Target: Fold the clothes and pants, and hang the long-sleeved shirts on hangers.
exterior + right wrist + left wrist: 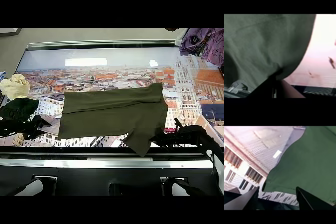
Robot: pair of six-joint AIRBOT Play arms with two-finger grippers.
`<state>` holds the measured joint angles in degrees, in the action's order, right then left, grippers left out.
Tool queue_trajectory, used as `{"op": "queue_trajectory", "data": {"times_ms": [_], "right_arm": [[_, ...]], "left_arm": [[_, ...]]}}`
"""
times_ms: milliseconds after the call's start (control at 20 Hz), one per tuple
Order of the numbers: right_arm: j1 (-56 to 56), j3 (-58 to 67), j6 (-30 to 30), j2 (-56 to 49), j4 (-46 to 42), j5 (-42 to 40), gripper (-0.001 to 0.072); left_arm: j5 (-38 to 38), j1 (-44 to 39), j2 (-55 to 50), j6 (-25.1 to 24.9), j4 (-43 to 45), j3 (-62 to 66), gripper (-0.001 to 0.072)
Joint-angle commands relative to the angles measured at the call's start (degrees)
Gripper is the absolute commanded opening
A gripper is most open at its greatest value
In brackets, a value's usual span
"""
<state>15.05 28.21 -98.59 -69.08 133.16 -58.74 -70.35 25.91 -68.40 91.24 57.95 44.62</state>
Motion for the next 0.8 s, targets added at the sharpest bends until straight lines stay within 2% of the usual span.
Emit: {"op": "queue_trajectory", "data": {"times_ms": [0,200,550,600,650,700,750], "right_arm": [[-1.27,0.44,0.87,0.02,-0.33,1.11,0.0028],[-1.27,0.85,0.15,0.04,-0.35,-0.11,0.0028],[-1.27,1.46,-0.39,0.04,-0.33,-1.09,0.0027],[-1.27,1.86,-0.42,0.04,-0.35,-1.66,0.0027],[-1.27,2.40,-0.44,0.11,-0.39,-2.29,0.0027],[-1.27,3.19,-0.68,0.68,-0.50,-2.80,0.0026],[-1.27,4.15,-0.61,1.84,-1.25,-3.13,0.0026]], "left_arm": [[-0.17,-0.04,-1.99,-3.78,-0.17,-1.99,0.0533],[1.11,-0.55,-5.16,-7.17,-2.80,-4.46,0.0533],[2.38,-7.04,-10.27,-6.86,-2.93,-4.44,0.0531],[2.86,-7.48,-11.06,-6.49,-2.95,-4.44,0.0497],[3.23,-7.56,-11.43,-6.45,-2.95,-4.39,0.0283],[3.48,-7.52,-11.34,-6.60,-2.95,-4.22,0.0007],[3.28,-7.48,-11.04,-7.34,-2.95,-3.67,0.0016]]}}
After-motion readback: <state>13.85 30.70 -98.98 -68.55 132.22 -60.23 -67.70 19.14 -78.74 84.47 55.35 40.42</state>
